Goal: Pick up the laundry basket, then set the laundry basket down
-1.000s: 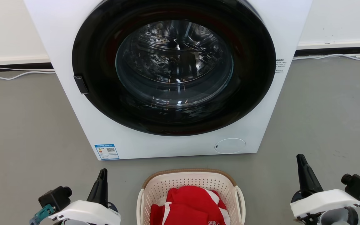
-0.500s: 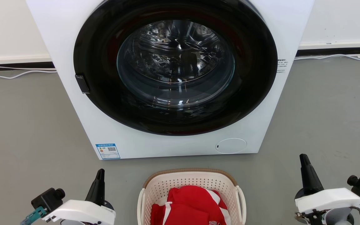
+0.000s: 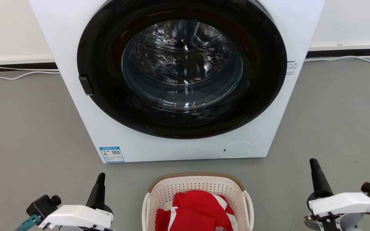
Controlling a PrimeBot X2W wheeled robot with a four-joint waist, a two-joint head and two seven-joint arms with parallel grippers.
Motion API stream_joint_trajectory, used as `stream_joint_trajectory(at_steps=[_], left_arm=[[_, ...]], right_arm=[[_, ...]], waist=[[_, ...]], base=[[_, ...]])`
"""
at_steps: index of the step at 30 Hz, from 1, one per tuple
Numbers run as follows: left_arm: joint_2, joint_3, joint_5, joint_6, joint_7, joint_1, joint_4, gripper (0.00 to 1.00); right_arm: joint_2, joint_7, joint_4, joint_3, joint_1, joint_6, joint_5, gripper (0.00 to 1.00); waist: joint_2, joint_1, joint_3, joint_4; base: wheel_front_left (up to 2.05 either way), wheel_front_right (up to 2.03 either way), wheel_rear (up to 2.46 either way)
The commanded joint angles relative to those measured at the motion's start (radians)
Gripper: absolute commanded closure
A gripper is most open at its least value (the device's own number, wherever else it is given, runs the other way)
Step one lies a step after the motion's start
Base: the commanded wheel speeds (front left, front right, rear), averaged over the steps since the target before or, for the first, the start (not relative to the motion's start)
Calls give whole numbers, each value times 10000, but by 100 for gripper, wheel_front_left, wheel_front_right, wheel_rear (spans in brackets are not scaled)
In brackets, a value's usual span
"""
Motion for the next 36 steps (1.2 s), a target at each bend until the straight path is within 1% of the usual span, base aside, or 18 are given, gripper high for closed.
stream_joint_trajectory(at_steps=[1, 36], left_arm=[[90, 221, -253, -90, 72, -452, -327, 100], [129, 787, -4137, -288, 1131, -536, -562, 100]], right_arm=[[-44, 86, -296, 33, -341, 39, 252, 100], [180, 1122, -496, -403, -351, 60, 4092, 100]], waist=[[0, -1, 0, 3], [0, 0, 34, 137]], base=[[0, 0, 0], [0, 0, 0]])
